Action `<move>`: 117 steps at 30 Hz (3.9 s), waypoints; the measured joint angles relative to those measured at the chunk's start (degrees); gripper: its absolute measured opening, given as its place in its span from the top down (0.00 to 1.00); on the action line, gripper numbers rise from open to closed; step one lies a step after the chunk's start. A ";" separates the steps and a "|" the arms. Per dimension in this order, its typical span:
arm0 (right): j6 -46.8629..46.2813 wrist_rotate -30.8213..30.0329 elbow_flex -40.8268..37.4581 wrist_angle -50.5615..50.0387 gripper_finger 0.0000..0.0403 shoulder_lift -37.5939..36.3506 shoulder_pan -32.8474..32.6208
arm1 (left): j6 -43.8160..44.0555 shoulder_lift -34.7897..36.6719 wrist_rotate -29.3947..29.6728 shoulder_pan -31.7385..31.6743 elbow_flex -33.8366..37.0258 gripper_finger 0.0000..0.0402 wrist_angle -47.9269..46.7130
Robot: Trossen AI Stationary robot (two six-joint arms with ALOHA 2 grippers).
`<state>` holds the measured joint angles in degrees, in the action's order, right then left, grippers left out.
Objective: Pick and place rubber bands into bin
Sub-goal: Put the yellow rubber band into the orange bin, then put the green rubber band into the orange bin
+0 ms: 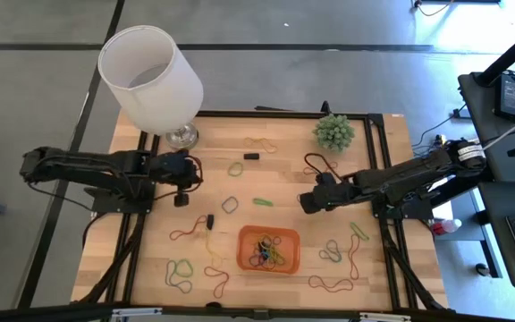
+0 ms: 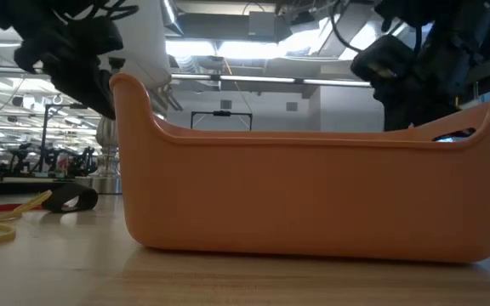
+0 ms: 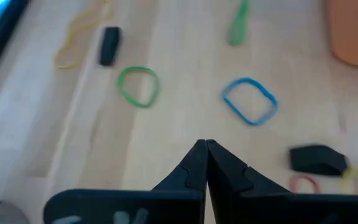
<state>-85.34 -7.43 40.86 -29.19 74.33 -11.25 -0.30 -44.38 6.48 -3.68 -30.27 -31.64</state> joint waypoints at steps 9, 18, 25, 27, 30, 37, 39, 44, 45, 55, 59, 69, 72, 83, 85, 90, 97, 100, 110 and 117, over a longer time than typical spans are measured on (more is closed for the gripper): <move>-5.96 2.05 8.16 -7.15 0.67 9.36 -1.43 | -3.96 0.57 4.35 -3.00 1.60 0.99 1.85; -9.24 2.73 17.97 -16.39 0.67 21.18 -3.39 | -3.46 0.14 4.37 -4.84 1.60 0.99 1.81; -16.04 4.20 19.19 -16.16 0.67 26.02 -5.26 | -3.48 0.13 4.33 -4.79 1.60 1.00 1.84; -16.95 4.99 19.19 -16.41 0.67 27.10 -6.16 | -3.46 0.15 4.35 -4.79 1.60 1.00 1.88; -19.47 5.22 19.19 -16.55 0.67 28.30 -7.70 | -3.45 0.15 4.34 -4.79 1.60 0.99 1.88; -20.87 5.28 17.92 -14.75 0.70 29.83 -9.81 | -3.45 0.15 4.33 -4.79 1.59 0.99 1.90; -20.83 5.10 17.28 -14.11 0.75 29.79 -10.12 | -3.41 0.15 4.33 -4.79 1.58 0.99 2.13; -20.76 4.35 17.18 -14.25 0.96 29.17 -10.65 | -2.77 0.14 4.13 -4.79 1.58 1.00 2.45; -20.74 3.95 17.18 -14.30 0.98 28.67 -10.79 | -2.56 0.15 4.14 -4.79 1.58 1.00 2.47; -20.21 -7.10 20.48 -19.70 0.99 20.73 -11.58 | -2.28 0.14 4.13 -4.79 1.53 0.99 3.23; -16.95 -8.91 23.34 -21.67 0.99 18.04 -11.58 | -2.21 0.15 4.13 -4.79 1.53 0.99 3.25; 8.57 -18.40 37.15 -19.30 1.00 17.92 -11.55 | -1.95 0.15 4.13 -4.79 1.53 1.00 3.50; 18.67 -15.29 39.02 -13.24 1.00 17.92 -11.56 | -1.93 0.14 4.11 -4.79 1.53 1.00 3.52; 21.61 5.14 37.53 -10.20 1.00 23.46 -12.45 | 0.78 0.14 1.73 -4.79 1.53 1.00 3.44; 22.74 8.11 37.50 -9.89 1.00 25.60 -12.88 | 0.57 0.13 1.07 -4.79 1.53 0.99 3.43; 25.00 9.67 37.48 -9.14 1.00 30.36 -13.62 | 0.59 0.14 1.07 -4.79 1.53 0.99 3.39; 23.83 9.65 37.44 -8.74 0.95 32.78 -13.62 | 0.57 0.15 1.09 -4.79 1.53 0.99 3.43; 22.55 9.65 37.44 -8.78 0.91 32.83 -13.62 | -0.10 0.13 1.09 -4.79 1.53 0.99 3.43; 26.80 16.27 37.44 -8.31 0.83 32.83 -14.14 | -0.92 0.15 1.11 -4.79 1.53 0.99 3.45; 23.99 15.81 37.44 -9.84 0.83 30.68 -14.10 | -0.48 0.15 0.91 -4.79 1.53 0.99 3.45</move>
<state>-61.35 8.38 78.30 -39.03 105.01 -25.34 -0.77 -44.23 7.39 -8.47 -28.73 -28.18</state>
